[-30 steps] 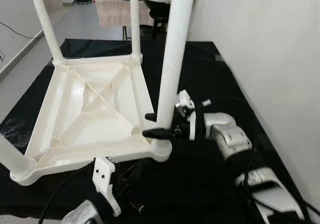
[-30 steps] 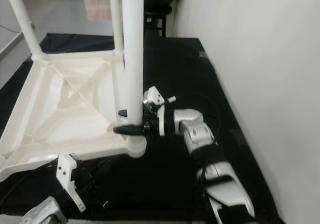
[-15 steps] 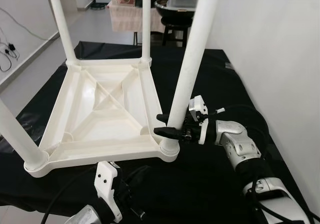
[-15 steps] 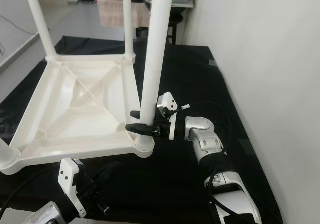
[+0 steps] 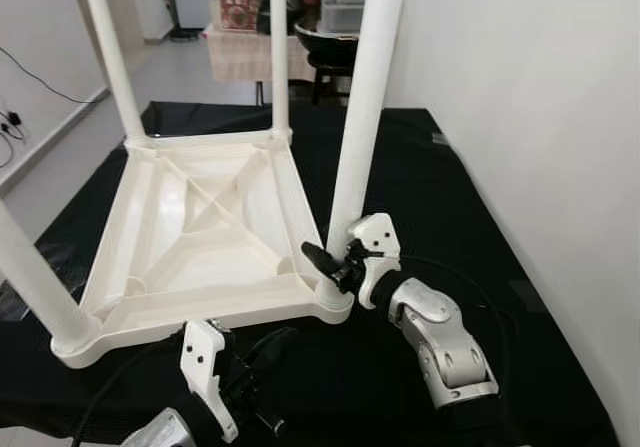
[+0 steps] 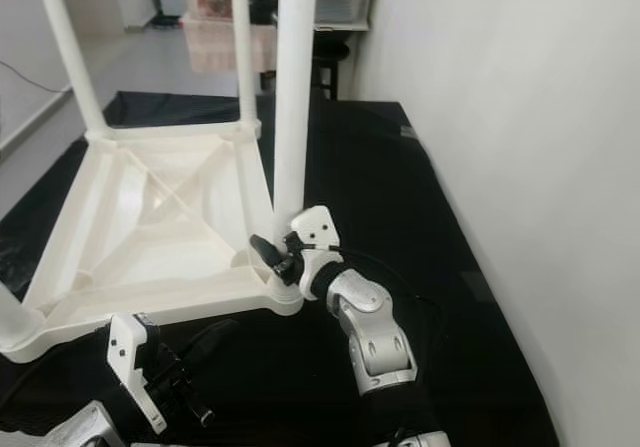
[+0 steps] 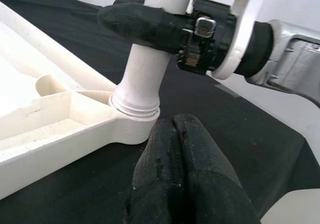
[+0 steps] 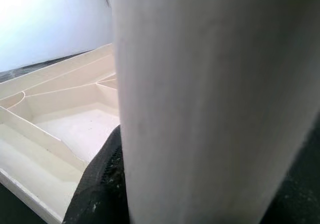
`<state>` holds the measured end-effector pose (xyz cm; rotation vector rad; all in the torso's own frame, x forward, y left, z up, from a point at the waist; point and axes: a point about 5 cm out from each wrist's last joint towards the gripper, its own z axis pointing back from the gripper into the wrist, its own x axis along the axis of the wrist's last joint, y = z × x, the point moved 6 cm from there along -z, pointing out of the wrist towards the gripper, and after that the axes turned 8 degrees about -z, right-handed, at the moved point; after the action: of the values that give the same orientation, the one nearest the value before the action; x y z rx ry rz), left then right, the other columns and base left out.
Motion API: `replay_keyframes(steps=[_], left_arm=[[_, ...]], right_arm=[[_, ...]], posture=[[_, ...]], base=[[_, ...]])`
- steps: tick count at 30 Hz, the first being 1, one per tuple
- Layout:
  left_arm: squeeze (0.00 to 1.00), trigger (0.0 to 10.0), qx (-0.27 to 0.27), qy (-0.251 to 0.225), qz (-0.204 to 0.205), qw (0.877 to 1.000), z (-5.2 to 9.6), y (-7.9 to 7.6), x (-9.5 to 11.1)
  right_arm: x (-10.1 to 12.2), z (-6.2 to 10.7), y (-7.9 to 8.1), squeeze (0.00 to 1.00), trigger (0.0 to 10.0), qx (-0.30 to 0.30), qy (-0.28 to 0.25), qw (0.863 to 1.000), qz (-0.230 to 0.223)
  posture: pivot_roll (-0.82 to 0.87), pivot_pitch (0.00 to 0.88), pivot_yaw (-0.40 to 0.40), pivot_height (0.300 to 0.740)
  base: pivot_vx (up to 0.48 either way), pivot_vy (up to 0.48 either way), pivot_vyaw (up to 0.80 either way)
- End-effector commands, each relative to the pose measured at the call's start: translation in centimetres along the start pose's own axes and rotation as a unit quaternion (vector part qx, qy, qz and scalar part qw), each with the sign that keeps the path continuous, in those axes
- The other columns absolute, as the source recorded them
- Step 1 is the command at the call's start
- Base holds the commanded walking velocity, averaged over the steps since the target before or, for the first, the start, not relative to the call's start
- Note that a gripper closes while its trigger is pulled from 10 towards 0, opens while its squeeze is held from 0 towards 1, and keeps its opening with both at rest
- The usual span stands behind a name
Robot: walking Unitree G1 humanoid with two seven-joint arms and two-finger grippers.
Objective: Building children table
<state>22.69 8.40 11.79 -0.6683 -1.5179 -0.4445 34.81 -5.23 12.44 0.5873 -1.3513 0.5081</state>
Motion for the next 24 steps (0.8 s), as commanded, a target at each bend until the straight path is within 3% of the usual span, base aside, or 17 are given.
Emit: replay_keyframes(steps=[1,2,3,4,6,7,8,9,10,11,14,20,21,22,24], left_arm=[[0.0,10.0,0.003,0.008,0.002,1.0,0.0,0.2,-0.3],[0.0,10.0,0.002,0.008,0.003,1.0,-0.1,0.2,-0.4],[0.0,10.0,0.002,0.008,0.003,1.0,-0.1,0.2,-0.4],[0.0,10.0,0.001,0.01,0.004,1.0,-0.1,0.1,-0.4],[0.0,10.0,0.0,0.011,0.005,1.0,-0.2,0.1,-0.5],[0.0,10.0,0.001,0.013,0.005,1.0,-0.4,0.1,-0.6],[0.0,10.0,0.001,0.013,0.005,1.0,-0.4,0.1,-0.6],[0.0,10.0,0.001,0.013,0.004,1.0,-0.5,0.1,-0.6],[0.0,10.0,0.001,0.013,0.004,1.0,-0.5,0.1,-0.6],[0.0,10.0,0.001,0.013,0.005,1.0,-0.5,0.1,-0.6],[0.0,10.0,0.002,0.013,0.005,1.0,-0.6,0.1,-0.6],[0.0,10.0,0.003,0.015,0.004,1.0,-0.7,0.2,-0.7],[0.0,10.0,0.003,0.016,0.004,1.0,-0.7,0.1,-0.8],[0.0,10.0,0.003,0.016,0.004,1.0,-0.7,0.1,-0.8],[0.0,10.0,0.003,0.017,0.004,1.0,-0.7,0.1,-0.8]], right_arm=[[-4.1,0.8,0.5,1.0,10.0,0.033,0.082,0.995,-0.04],[-2.6,0.6,1.2,1.0,10.0,0.082,0.058,0.994,-0.046],[-2.6,0.6,1.2,1.0,10.0,0.082,0.058,0.994,-0.046],[-1.2,0.8,2.0,1.0,10.0,0.131,0.037,0.99,-0.043],[-0.1,1.1,2.4,1.0,10.0,0.162,0.02,0.986,-0.033],[1.8,1.6,2.2,0.91,10.0,0.23,0.007,0.973,-0.023],[1.8,1.6,2.2,0.91,10.0,0.23,0.007,0.973,-0.023],[2.3,1.7,2.0,0.58,10.0,0.252,0.009,0.968,-0.008],[2.3,1.7,2.0,0.58,10.0,0.252,0.009,0.968,-0.008],[2.6,1.8,1.7,0.0,10.0,0.273,0.015,0.962,0.006],[3.5,1.6,1.1,0.0,10.0,0.315,0.028,0.949,0.01],[4.0,0.1,-0.5,0.0,10.0,0.308,0.054,0.95,0.009],[4.2,-0.1,-0.8,0.0,3.3,0.309,0.058,0.949,0.002],[4.4,-0.2,-1.0,0.0,0.0,0.317,0.059,0.947,-0.008],[4.7,-0.1,-1.0,0.0,0.0,0.323,0.058,0.944,-0.016]], posture=[[0.04,0.06,-0.054,0.74],[0.04,0.057,-0.052,0.74],[0.04,0.057,-0.052,0.74],[0.04,0.055,-0.052,0.74],[0.04,0.053,-0.054,0.74],[0.05,0.046,-0.06,0.74],[0.05,0.046,-0.06,0.74],[0.05,0.045,-0.061,0.74],[0.05,0.045,-0.061,0.74],[0.05,0.043,-0.065,0.74],[0.06,0.039,-0.069,0.74],[0.06,0.036,-0.072,0.74],[0.07,0.034,-0.076,0.74],[0.07,0.034,-0.076,0.74],[0.07,0.034,-0.076,0.74]], base=[[0.0,0.0,0.0],[0.0,0.0,0.0],[0.0,0.0,0.0],[0.0,0.0,0.0],[0.0,0.0,0.0],[0.0,0.0,0.0],[0.0,0.0,0.0],[0.0,0.0,0.0],[0.0,0.0,0.0],[0.0,0.0,0.0],[0.0,0.0,0.0],[0.0,0.0,0.0],[0.0,0.0,0.0],[0.0,0.0,0.0],[0.0,0.0,0.0]])
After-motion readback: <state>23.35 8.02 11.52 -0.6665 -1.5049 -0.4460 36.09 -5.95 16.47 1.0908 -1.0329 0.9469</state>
